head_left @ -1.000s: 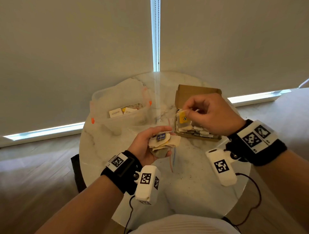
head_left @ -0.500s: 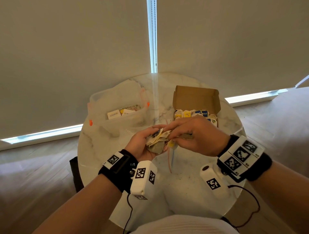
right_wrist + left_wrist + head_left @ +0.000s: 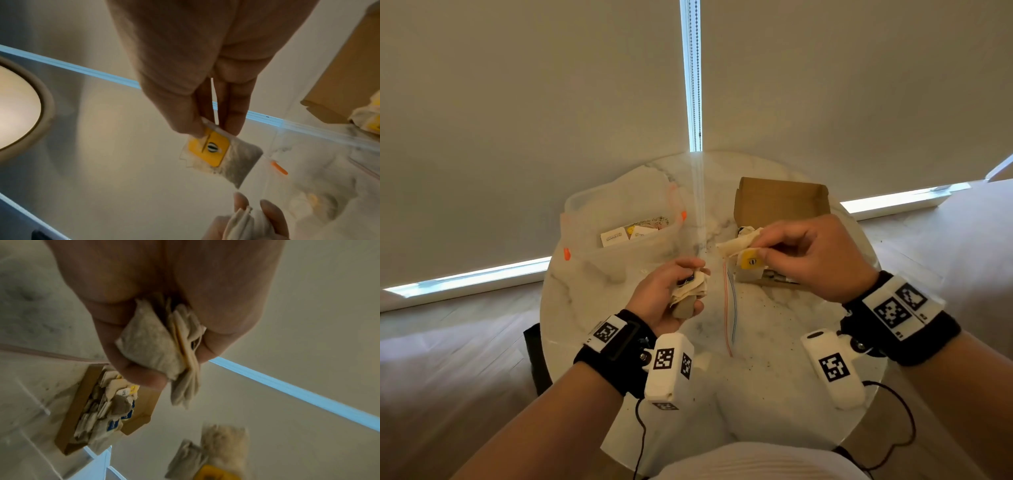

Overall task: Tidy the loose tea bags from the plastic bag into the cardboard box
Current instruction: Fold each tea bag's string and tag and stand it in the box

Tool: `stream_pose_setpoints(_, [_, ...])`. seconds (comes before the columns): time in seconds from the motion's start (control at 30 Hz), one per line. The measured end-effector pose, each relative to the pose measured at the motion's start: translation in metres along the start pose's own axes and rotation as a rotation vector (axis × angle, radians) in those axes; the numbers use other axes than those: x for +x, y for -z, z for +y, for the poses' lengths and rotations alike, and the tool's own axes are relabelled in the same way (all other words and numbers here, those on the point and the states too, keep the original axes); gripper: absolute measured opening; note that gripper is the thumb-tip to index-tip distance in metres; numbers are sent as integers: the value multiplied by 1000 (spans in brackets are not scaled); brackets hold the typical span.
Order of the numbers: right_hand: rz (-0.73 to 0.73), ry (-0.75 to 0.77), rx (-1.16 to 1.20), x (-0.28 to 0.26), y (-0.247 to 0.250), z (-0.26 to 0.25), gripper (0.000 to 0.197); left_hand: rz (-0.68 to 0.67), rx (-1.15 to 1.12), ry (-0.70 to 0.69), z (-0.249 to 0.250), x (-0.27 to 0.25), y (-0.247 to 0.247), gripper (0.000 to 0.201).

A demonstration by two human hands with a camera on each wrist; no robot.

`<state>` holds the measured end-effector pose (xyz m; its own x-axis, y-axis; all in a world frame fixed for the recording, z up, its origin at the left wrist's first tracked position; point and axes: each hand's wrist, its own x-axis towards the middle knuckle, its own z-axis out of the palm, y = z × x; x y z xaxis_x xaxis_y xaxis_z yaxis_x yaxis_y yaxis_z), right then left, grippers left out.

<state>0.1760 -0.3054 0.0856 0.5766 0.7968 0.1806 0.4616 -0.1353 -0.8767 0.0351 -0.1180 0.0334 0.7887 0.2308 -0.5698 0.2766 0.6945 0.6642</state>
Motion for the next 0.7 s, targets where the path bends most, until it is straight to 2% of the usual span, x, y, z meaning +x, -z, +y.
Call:
stream_pose_setpoints(0.1, [26, -91, 69, 0, -10, 6, 11, -8, 213, -114, -2, 0, -7, 19])
stream_pose_setpoints(0.2, [45, -148, 105, -1, -19, 11, 11, -13, 316, -151, -1, 0, -14, 10])
stream_pose_setpoints(0.37, [49, -202, 99, -1, -23, 15, 9, 72, 452, -197, 1, 1, -17, 16])
stream_pose_setpoints(0.47, [-66, -52, -163, -1, -18, 16, 8, 109, 635, -231, 6, 2, -13, 14])
stream_pose_setpoints(0.57, [-283, 61, -412, 1, -17, 12, 4, 11, 910, -226, 12, 1, -14, 6])
stream_pose_setpoints(0.63, [-405, 100, -445, 6, -21, 7, 9, -66, 1029, -207, 15, 1, -18, 2])
stream_pose_setpoints(0.7, [-450, 120, -451, 10, -25, 4, 14, -112, 1087, -192, 16, 1, -21, 7])
